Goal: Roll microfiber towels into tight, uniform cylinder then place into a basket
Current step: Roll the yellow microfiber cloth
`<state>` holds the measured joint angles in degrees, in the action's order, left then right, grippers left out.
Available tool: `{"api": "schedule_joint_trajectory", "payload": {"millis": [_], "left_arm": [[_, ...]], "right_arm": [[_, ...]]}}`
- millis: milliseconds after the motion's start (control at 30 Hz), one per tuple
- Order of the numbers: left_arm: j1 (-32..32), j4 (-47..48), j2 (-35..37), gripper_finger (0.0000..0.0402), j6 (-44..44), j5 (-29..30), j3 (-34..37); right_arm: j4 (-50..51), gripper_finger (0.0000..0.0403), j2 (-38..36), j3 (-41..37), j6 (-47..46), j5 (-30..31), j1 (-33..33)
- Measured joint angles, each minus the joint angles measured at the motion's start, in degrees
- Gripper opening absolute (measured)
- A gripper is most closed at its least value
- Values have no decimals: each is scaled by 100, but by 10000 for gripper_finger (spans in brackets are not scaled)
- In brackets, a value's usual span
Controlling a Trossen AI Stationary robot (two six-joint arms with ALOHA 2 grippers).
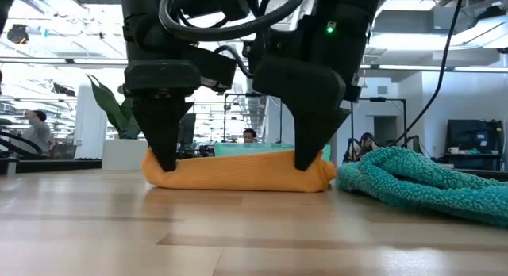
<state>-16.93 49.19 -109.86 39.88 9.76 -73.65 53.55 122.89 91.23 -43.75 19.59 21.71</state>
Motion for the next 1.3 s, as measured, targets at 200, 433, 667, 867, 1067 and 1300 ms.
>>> {"api": "schedule_joint_trajectory", "payload": {"millis": [200, 433, 667, 867, 1067, 1300], "left_arm": [[33, 4, 0, 6, -89, -32, 0], [31, 135, 3, 6, -253, -45, -10], [31, 245, 42, 6, -467, 82, -13], [27, 272, 52, 6, -586, 146, -13], [26, 267, 55, 6, -618, 151, -13], [-87, 268, 83, 6, -715, 232, -11]], "right_arm": [[-9, 10, 3, -34, 195, -87, -35], [-36, 10, 13, -34, 611, -75, -35], [-79, 10, 15, -36, 864, -67, -34], [-84, 10, 22, -43, 1185, 59, 65], [-66, 10, 22, -45, 1289, 291, 200], [-8, 9, 22, -45, 1292, 453, 214]]}}
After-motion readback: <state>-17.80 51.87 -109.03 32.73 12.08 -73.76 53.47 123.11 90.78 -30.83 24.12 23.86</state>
